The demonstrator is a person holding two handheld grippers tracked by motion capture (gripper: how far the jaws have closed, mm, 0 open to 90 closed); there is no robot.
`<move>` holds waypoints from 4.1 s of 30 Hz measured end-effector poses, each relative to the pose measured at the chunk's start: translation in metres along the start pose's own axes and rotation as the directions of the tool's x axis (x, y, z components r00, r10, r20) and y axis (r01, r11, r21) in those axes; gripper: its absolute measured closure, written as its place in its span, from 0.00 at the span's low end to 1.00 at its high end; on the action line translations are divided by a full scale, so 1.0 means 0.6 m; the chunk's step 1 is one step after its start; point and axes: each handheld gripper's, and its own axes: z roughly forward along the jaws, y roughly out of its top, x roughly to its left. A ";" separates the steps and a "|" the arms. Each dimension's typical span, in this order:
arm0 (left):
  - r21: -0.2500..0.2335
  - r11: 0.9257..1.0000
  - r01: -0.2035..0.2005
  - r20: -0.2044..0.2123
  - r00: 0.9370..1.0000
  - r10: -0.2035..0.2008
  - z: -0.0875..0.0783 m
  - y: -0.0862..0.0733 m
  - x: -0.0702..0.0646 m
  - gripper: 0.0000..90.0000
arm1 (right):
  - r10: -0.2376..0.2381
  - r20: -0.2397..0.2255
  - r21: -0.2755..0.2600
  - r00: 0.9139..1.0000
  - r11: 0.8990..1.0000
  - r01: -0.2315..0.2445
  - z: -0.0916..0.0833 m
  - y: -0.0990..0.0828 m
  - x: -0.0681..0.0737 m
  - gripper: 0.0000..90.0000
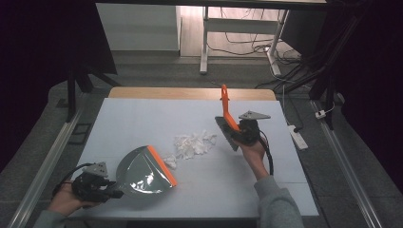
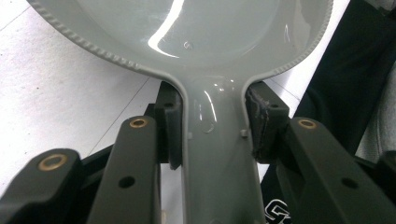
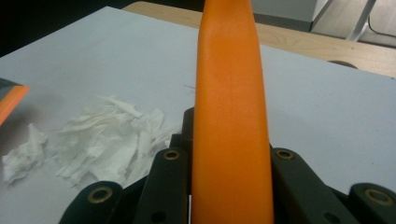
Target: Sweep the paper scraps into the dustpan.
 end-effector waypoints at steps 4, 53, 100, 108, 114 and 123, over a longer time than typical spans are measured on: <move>0.009 1.000 0.006 0.001 1.000 -0.006 0.000 -0.004 0.004 0.68 | 0.022 0.009 0.002 1.000 1.000 -0.022 0.014 0.003 -0.007 0.85; 0.021 0.999 0.049 0.045 0.998 -0.050 0.051 0.010 0.019 0.68 | -0.008 0.042 0.196 0.999 0.981 0.000 0.148 0.013 0.022 0.86; 0.009 0.997 0.079 0.029 0.996 -0.080 0.062 0.024 0.016 0.68 | -0.066 -0.021 0.183 0.998 0.981 0.069 0.208 0.031 0.103 0.86; 0.003 0.996 0.089 0.027 0.996 -0.089 0.066 0.027 0.017 0.68 | -0.119 -0.069 0.213 0.991 0.968 0.131 0.230 0.033 0.146 0.86; 0.002 0.996 0.094 0.024 0.995 -0.094 0.068 0.031 0.017 0.68 | -0.134 -0.121 0.226 0.984 0.961 0.159 0.223 0.025 0.179 0.86; -0.001 0.995 0.095 0.021 0.995 -0.095 0.070 0.032 0.016 0.68 | -0.197 -0.197 0.222 0.960 0.945 0.240 0.209 0.009 0.231 0.86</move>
